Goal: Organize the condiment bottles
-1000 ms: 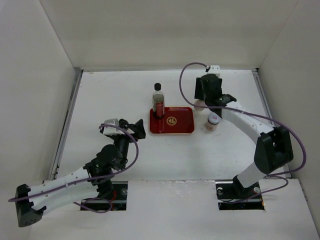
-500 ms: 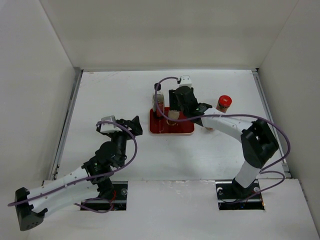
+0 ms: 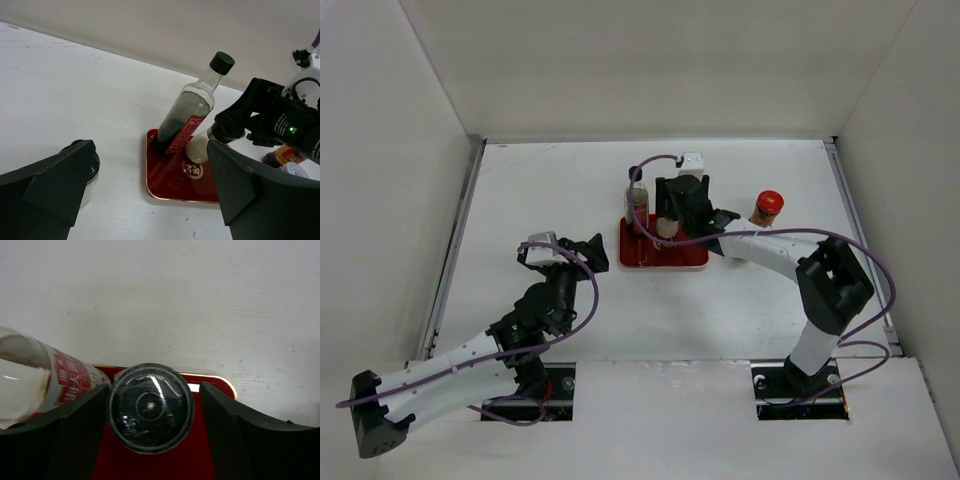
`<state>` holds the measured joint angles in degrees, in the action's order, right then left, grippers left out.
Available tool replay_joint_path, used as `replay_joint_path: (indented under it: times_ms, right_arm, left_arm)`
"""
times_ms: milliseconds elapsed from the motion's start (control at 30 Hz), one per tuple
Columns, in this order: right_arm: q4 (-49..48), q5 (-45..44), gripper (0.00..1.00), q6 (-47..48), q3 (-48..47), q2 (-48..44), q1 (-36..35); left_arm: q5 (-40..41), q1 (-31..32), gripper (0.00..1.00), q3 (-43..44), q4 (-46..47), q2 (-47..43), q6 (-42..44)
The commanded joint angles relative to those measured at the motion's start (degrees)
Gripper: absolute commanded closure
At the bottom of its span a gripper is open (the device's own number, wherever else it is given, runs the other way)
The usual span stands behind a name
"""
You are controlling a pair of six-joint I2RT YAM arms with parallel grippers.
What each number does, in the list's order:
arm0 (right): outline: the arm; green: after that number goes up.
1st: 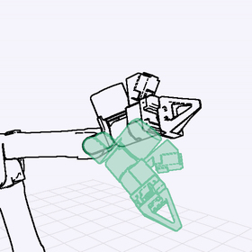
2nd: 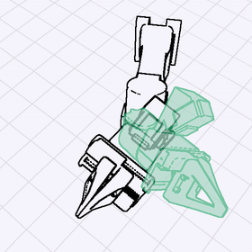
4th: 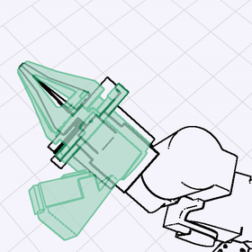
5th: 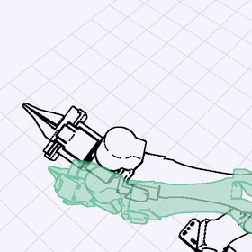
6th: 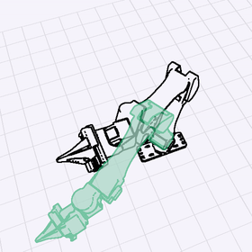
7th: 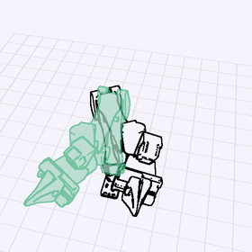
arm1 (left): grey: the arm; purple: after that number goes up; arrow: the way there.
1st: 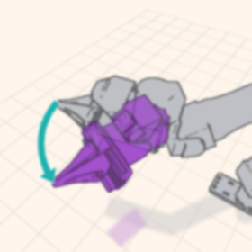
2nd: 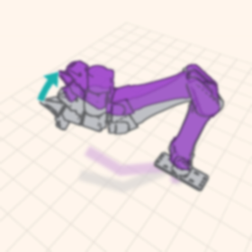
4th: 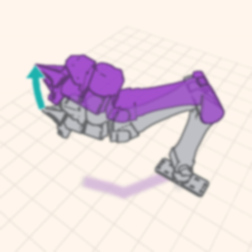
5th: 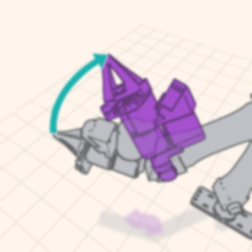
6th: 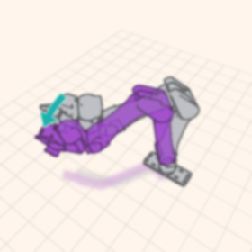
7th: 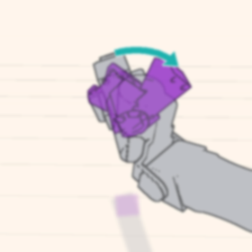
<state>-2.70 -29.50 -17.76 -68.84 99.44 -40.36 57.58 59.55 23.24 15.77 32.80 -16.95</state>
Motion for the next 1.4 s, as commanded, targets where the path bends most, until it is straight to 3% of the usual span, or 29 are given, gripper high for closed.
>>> replay_joint_path:
  times_ms: [0,267,367,500,633,1067,1167,1267,1367]
  right_arm:
    - [-6.27,-2.41,0.19,-0.70,-1.65,0.06,-0.90]
    - [-4.95,-2.58,0.12,-1.31,6.07,-12.23,2.16]
    - [-4.86,-2.85,0.11,-2.10,11.86,-20.05,8.21]
    - [-2.41,-6.44,0.00,-1.49,17.76,-26.31,18.57]
    - [0.32,-3.30,0.00,-1.32,17.69,-23.07,24.93]
    - [-0.20,3.21,0.00,-3.77,15.14,-13.31,29.42]
    - [-0.20,2.95,0.14,-3.95,14.35,-12.34,29.59]
    - [-3.00,3.39,0.37,-4.21,14.26,-12.69,29.77]
    - [-4.15,3.13,0.48,-3.86,13.82,-14.53,29.59]
  left_arm:
    - [-0.54,0.78,0.03,0.05,2.51,-0.19,-0.01]
    - [-0.63,0.87,0.03,0.05,2.78,0.25,0.08]
    - [-0.80,0.00,0.03,0.66,2.77,0.69,0.16]
    - [-0.89,0.96,0.03,0.22,3.39,0.77,0.07]
    - [-1.24,0.87,0.03,0.66,3.65,1.39,-0.10]
    - [-2.82,-0.36,0.03,0.40,4.71,2.27,-0.01]
    - [-2.39,1.05,0.03,-0.04,5.23,2.10,-0.19]
    - [-2.47,0.26,0.03,0.48,4.97,2.80,-0.01]
    - [-2.74,0.61,0.03,0.31,5.32,2.54,-0.19]
